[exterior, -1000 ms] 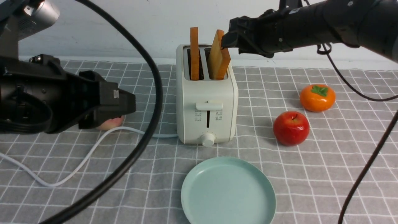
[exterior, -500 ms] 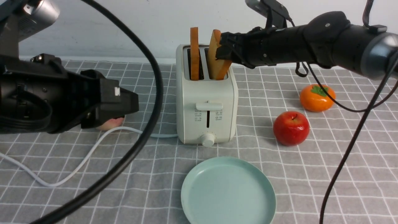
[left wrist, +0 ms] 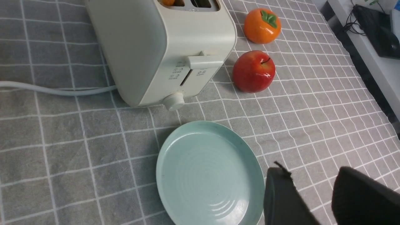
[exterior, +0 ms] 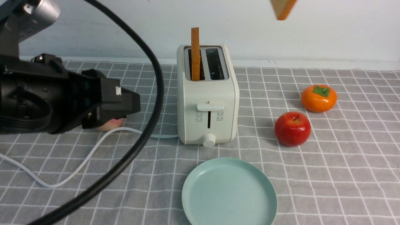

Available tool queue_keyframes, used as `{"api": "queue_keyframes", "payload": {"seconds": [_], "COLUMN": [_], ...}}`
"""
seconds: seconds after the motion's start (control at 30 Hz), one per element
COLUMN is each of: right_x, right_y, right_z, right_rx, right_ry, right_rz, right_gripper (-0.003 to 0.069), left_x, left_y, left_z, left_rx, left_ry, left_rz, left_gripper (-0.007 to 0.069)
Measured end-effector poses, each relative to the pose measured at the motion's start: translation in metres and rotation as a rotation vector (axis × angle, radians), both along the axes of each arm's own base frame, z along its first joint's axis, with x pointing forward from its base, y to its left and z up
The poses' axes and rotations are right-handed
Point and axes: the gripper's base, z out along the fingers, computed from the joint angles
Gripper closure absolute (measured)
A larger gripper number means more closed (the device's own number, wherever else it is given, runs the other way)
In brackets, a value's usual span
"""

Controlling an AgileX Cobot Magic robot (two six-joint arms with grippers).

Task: Take toasted bread from bread machine on grey coffee table place on plate.
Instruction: 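Place the held slice of bread on top of the slice on the plate with the right gripper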

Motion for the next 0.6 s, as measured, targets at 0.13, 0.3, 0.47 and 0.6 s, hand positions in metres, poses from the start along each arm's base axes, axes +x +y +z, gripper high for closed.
{"api": "queue_keyframes", "payload": {"seconds": [0.13, 0.3, 0.47, 0.6], "right_x": [-0.021, -0.028, -0.03, -0.037], "right_y": [-0.044, -0.064, -0.039, -0.004], "right_z": [-0.01, -0.05, -0.099, -0.132], "right_rx": [-0.016, -0.046, 0.012, 0.108], "right_ry": [0.275, 0.589, 0.769, 0.854], "right_rz": [-0.078, -0.136, -0.026, 0.148], "right_gripper": [0.0589, 0.0589, 0.0589, 0.0589], "left_x": [0.0, 0.0, 0.001, 0.001], "left_y": [0.0, 0.0, 0.0, 0.0], "left_z": [0.0, 0.0, 0.0, 0.0], "left_rx": [0.002, 0.004, 0.003, 0.003], "left_ry": [-0.001, -0.003, -0.008, -0.008], "left_rz": [0.0, 0.0, 0.003, 0.003], "left_gripper": [0.0386, 0.0386, 0.0386, 0.0386]}}
